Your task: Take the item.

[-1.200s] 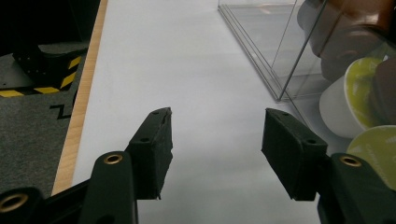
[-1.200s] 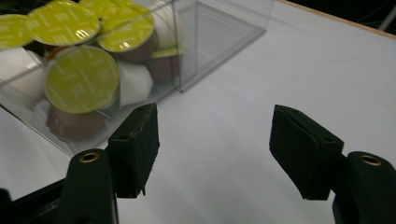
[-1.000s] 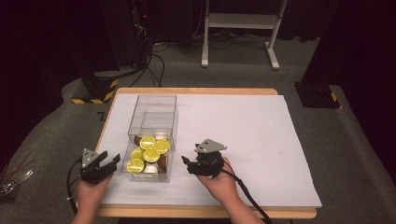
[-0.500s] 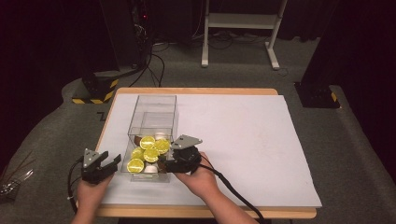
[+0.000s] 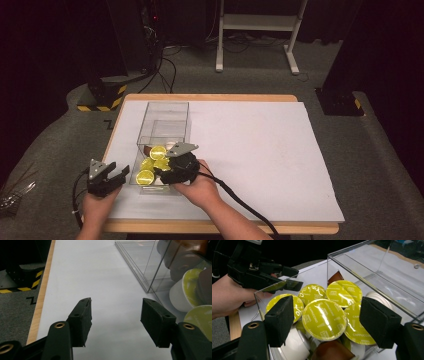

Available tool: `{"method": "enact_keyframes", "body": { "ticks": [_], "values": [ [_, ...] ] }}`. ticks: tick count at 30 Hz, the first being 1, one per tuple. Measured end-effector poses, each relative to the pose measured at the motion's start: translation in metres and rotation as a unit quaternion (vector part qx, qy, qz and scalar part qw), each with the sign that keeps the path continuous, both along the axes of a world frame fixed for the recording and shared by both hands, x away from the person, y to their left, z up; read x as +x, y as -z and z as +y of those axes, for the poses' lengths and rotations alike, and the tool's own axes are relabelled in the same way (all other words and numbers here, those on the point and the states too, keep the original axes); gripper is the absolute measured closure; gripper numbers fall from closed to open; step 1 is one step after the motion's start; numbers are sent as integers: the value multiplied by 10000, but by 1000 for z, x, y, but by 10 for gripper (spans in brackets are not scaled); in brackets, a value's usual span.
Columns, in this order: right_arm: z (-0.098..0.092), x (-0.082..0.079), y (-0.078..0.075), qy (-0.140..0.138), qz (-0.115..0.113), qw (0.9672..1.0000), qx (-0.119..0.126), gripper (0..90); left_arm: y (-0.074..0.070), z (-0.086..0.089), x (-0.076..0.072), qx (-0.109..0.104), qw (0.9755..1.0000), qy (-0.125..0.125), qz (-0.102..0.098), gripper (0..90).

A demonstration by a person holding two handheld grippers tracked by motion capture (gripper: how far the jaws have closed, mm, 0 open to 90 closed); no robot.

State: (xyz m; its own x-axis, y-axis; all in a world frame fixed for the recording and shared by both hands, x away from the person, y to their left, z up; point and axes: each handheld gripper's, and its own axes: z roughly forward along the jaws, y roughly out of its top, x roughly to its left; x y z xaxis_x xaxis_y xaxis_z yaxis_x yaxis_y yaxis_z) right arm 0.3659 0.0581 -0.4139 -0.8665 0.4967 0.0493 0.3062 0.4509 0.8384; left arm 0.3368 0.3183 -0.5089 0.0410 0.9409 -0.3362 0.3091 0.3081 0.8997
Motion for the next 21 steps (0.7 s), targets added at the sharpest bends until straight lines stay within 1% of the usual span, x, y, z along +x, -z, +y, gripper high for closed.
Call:
{"method": "enact_keyframes", "body": {
  "ticks": [2, 3, 4, 5, 7, 9, 10, 11, 12, 13, 14, 15, 18, 21],
  "values": [
    [3, 1, 2, -8, 30, 10000, -21, 273, 0, 0, 0, -1, 10000, 21, -4, 422],
    [6, 2, 4, -24, 119, 9999, -53, 267, 0, 1, -1, 16, 10000, 47, -5, 422],
    [8, 3, 5, -50, 161, 9998, -78, 262, -1, 2, -2, 11, 10000, 49, -23, 422],
    [9, 3, 6, -65, 178, 9998, -117, 255, -1, 2, -2, -31, 10000, 24, -42, 422],
    [11, 3, 7, -28, 188, 9996, -194, 247, -1, 3, -2, -36, 10000, 30, -41, 420],
    [13, 4, 9, -68, 250, 9994, -211, 244, -1, 3, -2, -39, 10000, 31, -49, 420],
    [13, 4, 9, -68, 250, 9994, -211, 244, -1, 3, -2, -39, 10000, 31, -49, 419],
    [16, 5, 11, -54, 278, 9991, -308, 236, -1, 3, -3, -28, 10000, 24, -55, 418],
    [17, 5, 13, -49, 271, 9990, -359, 232, -1, 2, -3, 38, 10000, 58, -54, 418],
    [19, 5, 13, -9, 264, 9988, -424, 229, -1, 1, -3, -11, 10000, 31, -65, 416],
    [19, 5, 13, -9, 264, 9988, -424, 229, -1, 1, -3, -11, 10000, 31, -65, 416],
    [20, 5, 15, 19, 219, 9986, -480, 230, -1, 1, -4, 25, 10000, 58, -61, 416],
    [22, 6, 17, 49, 231, 9982, -552, 230, -1, 1, -4, 15, 10000, 42, -84, 416],
    [21, 6, 21, 49, 309, 9980, -555, 235, -1, 1, -6, 34, 10000, 60, -61, 416]
  ]
}}
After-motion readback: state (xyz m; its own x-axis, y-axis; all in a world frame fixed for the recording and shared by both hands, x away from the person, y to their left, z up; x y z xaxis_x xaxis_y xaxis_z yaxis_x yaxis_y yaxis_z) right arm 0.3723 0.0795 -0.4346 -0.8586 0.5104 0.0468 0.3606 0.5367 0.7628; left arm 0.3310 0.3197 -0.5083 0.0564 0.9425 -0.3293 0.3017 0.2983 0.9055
